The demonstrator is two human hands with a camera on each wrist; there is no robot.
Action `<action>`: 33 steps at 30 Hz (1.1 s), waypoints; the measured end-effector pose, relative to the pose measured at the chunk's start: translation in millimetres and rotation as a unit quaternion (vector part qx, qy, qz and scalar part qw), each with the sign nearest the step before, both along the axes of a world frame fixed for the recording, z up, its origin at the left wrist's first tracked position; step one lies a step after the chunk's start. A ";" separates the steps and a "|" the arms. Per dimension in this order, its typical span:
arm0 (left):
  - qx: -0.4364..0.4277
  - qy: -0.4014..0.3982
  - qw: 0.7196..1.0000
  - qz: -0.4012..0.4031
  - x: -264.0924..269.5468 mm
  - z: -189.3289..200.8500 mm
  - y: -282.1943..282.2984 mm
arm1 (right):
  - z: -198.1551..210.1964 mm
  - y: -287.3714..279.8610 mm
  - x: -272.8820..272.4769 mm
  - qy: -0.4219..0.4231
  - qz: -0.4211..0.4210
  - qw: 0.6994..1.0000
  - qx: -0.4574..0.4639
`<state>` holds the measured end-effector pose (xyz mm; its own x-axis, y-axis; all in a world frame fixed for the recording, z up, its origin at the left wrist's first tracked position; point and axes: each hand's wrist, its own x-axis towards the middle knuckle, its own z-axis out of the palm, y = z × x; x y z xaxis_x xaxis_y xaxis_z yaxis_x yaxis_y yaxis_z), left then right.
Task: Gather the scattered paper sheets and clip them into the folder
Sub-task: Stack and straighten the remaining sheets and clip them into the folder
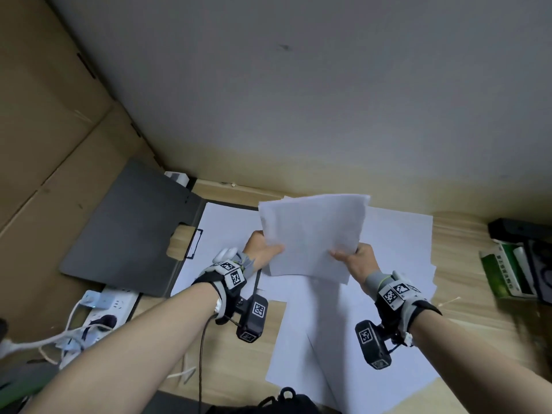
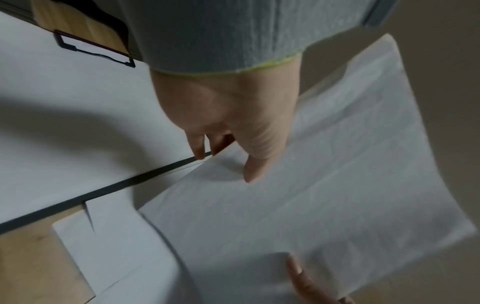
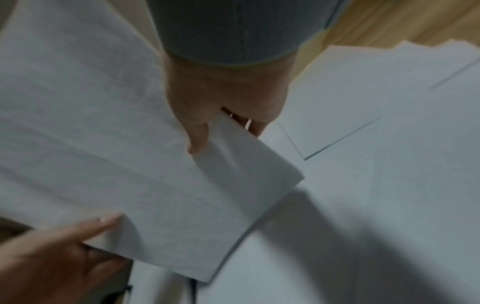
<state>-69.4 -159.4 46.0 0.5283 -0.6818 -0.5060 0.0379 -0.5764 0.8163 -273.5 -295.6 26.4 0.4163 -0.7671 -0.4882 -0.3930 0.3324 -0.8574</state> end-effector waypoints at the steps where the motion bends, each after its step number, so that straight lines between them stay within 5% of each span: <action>1: -0.025 0.007 1.000 -0.002 3.4 0.9 0.5 | 1.1 -1.0 3.5 -0.002 -0.014 1.000 -0.003; 5: -0.072 0.034 0.997 0.019 35.3 -8.5 8.2 | -3.8 7.7 33.5 0.010 -0.014 1.000 0.022; 9: -0.020 0.052 0.998 0.025 69.5 -32.4 33.0 | -20.2 30.5 66.3 0.046 -0.014 0.998 0.043; 17: 0.114 -0.079 0.990 -0.002 159.9 -74.1 90.2 | -61.1 74.7 135.7 0.112 0.010 0.990 0.084; 19: 0.178 -0.191 0.964 -0.052 182.1 -80.8 101.3 | -65.5 84.0 148.6 0.136 0.012 0.987 0.083; 21: 0.264 -0.290 0.909 -0.139 199.9 -84.9 109.1 | -72.8 92.3 159.4 0.158 0.009 0.984 0.080; 25: 0.309 -0.366 0.846 -0.234 208.0 -89.7 110.5 | -82.2 105.6 165.7 0.171 0.001 0.982 0.078; 30: 0.318 -0.426 0.799 -0.281 200.2 -95.6 101.3 | -89.5 122.1 174.7 0.180 -0.003 0.981 0.067; 33: 0.323 -0.389 0.805 -0.311 205.5 -95.1 93.6 | -95.6 130.5 179.4 0.175 0.004 0.982 0.068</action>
